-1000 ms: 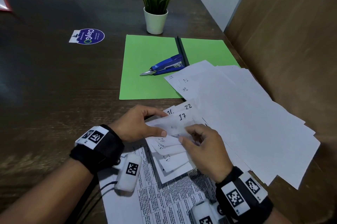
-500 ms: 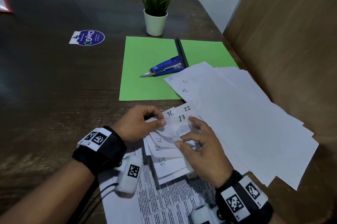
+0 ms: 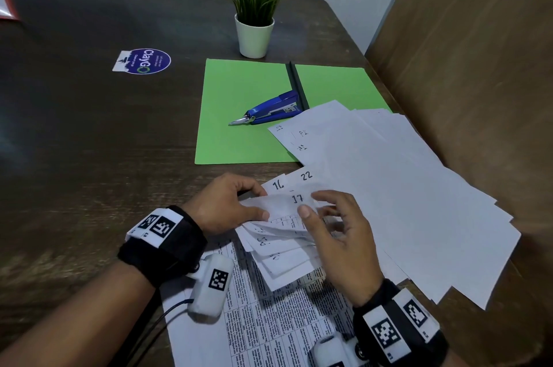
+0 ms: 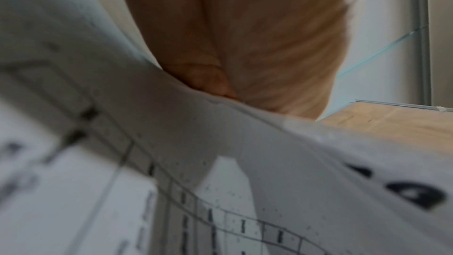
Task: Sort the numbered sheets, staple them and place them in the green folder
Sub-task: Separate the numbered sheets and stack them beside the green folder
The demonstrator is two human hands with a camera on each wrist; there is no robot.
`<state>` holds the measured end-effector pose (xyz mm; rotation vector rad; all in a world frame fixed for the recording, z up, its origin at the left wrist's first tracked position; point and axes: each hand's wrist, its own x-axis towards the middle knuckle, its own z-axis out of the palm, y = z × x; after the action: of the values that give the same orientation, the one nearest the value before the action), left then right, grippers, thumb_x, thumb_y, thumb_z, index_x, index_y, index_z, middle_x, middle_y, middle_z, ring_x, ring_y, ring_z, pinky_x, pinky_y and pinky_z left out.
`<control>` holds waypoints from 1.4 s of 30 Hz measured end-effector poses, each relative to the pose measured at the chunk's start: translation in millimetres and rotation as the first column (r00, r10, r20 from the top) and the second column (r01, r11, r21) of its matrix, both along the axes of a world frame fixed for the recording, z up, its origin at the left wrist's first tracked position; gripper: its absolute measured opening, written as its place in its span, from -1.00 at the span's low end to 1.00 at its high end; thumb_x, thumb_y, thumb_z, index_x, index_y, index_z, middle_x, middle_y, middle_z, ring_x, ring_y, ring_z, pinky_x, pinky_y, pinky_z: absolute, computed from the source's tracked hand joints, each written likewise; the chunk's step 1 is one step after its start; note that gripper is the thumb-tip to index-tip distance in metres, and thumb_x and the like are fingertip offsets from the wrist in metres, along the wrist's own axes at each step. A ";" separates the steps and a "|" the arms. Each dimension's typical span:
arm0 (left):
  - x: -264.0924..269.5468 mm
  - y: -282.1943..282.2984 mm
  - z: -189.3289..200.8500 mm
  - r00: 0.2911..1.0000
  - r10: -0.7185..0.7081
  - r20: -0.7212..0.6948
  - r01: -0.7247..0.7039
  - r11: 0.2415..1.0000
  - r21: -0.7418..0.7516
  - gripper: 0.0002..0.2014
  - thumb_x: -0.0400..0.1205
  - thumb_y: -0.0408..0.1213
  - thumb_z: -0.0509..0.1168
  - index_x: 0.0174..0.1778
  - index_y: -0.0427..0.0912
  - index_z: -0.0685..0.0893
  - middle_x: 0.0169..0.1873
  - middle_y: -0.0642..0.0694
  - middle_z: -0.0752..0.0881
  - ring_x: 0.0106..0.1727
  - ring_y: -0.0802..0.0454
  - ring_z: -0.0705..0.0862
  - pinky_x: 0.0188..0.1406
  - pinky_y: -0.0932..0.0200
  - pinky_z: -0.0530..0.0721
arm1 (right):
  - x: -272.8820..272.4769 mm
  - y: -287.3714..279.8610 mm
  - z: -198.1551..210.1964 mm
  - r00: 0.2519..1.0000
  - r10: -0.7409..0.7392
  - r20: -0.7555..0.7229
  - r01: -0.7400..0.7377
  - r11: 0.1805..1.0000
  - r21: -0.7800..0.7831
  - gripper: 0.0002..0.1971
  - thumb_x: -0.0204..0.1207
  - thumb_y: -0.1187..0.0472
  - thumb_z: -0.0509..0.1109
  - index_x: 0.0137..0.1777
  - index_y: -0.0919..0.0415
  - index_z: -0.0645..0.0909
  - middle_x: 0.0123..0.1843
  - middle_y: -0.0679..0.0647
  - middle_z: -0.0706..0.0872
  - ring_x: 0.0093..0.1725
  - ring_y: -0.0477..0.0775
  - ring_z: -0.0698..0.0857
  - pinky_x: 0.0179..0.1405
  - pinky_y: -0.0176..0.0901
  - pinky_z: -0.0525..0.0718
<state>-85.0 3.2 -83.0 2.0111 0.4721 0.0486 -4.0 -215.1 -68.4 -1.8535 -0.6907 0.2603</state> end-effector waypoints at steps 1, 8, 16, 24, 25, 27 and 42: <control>0.0 0.0 -0.2 1.000 0.000 0.002 0.000 1.000 -0.003 -0.83 0.41 -0.27 0.67 -0.27 0.07 0.83 -0.25 0.12 0.86 -0.26 0.18 0.76 -0.14 0.11 0.77 | 0.8 0.9 -0.5 1.000 -0.014 -0.028 0.014 1.000 -0.015 -0.73 0.47 -0.14 0.56 0.10 -0.14 0.66 0.07 -0.22 0.71 0.00 -0.22 0.68 -0.12 -0.27 0.67; -0.7 -1.0 3.1 0.999 -0.029 0.016 0.029 0.999 -0.026 -0.89 0.43 -0.28 0.65 -0.20 0.01 0.90 -0.20 0.15 0.87 -0.13 0.17 0.82 -0.05 0.14 0.76 | 3.2 -0.4 -11.9 0.998 0.056 -0.009 -0.057 0.997 -0.044 -0.82 0.45 0.29 0.62 -0.29 0.00 0.78 -0.25 -0.13 0.77 -0.18 -0.08 0.75 -0.11 -0.02 0.73; -1.8 -0.6 2.4 0.998 -0.040 0.056 0.041 0.999 -0.029 -0.81 0.40 -0.38 0.65 -0.28 0.03 0.88 -0.21 0.11 0.87 -0.12 0.09 0.84 -0.02 0.08 0.79 | 1.4 1.7 -5.9 0.990 0.120 -0.076 -0.124 0.991 -0.056 -0.84 0.54 0.16 0.53 -0.26 0.12 0.82 0.32 -0.19 0.66 0.36 -0.28 0.61 -0.03 -0.66 0.54; -3.0 -3.1 2.5 0.997 -0.016 0.078 0.021 0.998 -0.056 -0.44 0.37 -0.28 0.70 0.24 0.19 0.73 0.13 0.23 0.80 0.15 0.24 0.77 0.21 0.04 0.78 | 5.0 3.2 -11.5 0.993 0.083 -0.078 -0.088 0.995 -0.053 -0.89 0.48 0.24 0.59 -0.25 0.10 0.76 0.30 -0.15 0.66 0.07 -0.13 0.61 -0.19 -0.61 0.53; -2.6 -3.2 3.1 0.997 -0.018 0.078 0.022 0.998 -0.057 -0.46 0.37 -0.28 0.70 0.23 0.18 0.75 0.12 0.24 0.80 0.13 0.25 0.78 0.19 0.07 0.79 | 5.3 3.0 -11.8 0.994 0.079 -0.071 -0.082 0.996 -0.043 -0.89 0.48 0.24 0.60 -0.25 0.09 0.77 0.23 -0.17 0.68 0.09 -0.11 0.65 -0.17 -0.59 0.54; -2.2 -2.5 3.2 0.997 -0.019 0.078 0.023 0.998 -0.052 -0.57 0.38 -0.29 0.69 0.13 0.13 0.81 0.04 0.22 0.83 0.06 0.22 0.80 0.13 0.10 0.80 | 4.6 3.5 -9.9 0.993 0.095 -0.075 -0.096 0.995 -0.014 -0.89 0.49 0.18 0.60 -0.25 0.08 0.77 -0.01 -0.15 0.75 0.03 -0.13 0.72 -0.13 -0.44 0.60; -4.1 -1.6 5.3 0.989 -0.125 0.080 0.133 0.987 -0.090 -0.85 0.42 -0.30 0.66 -0.18 0.04 0.93 -0.13 0.10 0.88 -0.04 0.02 0.85 0.09 -0.08 0.82 | 36.8 24.2 16.6 0.978 0.201 0.052 -0.149 0.852 -0.502 -0.78 0.47 0.04 0.56 -0.39 0.01 0.72 -0.37 -0.11 0.76 -0.29 -0.09 0.72 -0.18 -0.14 0.70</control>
<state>-89.1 1.6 -77.7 1.9347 0.2910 0.0201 32.8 -191.0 -51.8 -2.3088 -0.9318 0.5028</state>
